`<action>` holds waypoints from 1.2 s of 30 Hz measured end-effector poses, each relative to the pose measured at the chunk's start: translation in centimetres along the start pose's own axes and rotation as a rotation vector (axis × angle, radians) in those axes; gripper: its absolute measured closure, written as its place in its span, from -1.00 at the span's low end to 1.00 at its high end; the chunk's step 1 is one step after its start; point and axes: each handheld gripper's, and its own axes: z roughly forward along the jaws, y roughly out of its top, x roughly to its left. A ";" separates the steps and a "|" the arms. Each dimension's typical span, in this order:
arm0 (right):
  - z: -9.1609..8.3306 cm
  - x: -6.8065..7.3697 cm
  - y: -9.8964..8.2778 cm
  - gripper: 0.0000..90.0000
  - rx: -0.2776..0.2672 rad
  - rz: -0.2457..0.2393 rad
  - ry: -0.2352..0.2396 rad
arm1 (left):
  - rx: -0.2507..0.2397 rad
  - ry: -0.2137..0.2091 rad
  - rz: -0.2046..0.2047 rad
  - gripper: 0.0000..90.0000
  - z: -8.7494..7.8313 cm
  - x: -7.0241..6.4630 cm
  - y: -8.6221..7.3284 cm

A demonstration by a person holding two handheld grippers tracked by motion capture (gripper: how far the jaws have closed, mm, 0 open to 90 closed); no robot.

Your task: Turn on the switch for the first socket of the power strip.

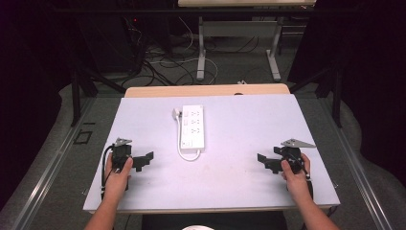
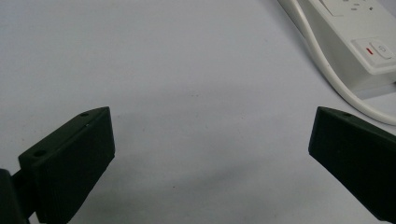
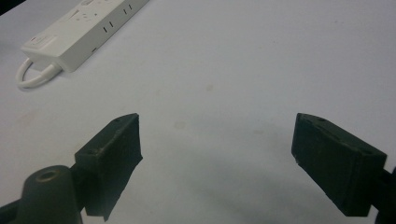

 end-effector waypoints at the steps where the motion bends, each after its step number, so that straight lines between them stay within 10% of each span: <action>1: 0.0 0.0 0.0 -0.67 0.000 0.001 0.000 | 0.002 0.003 0.000 -0.99 0.0 0.0 0.0; 36: 0.1 0.0 0.0 -0.67 0.002 -0.007 -0.001 | 0.006 0.006 -0.015 -0.99 0.1 0.4 -0.2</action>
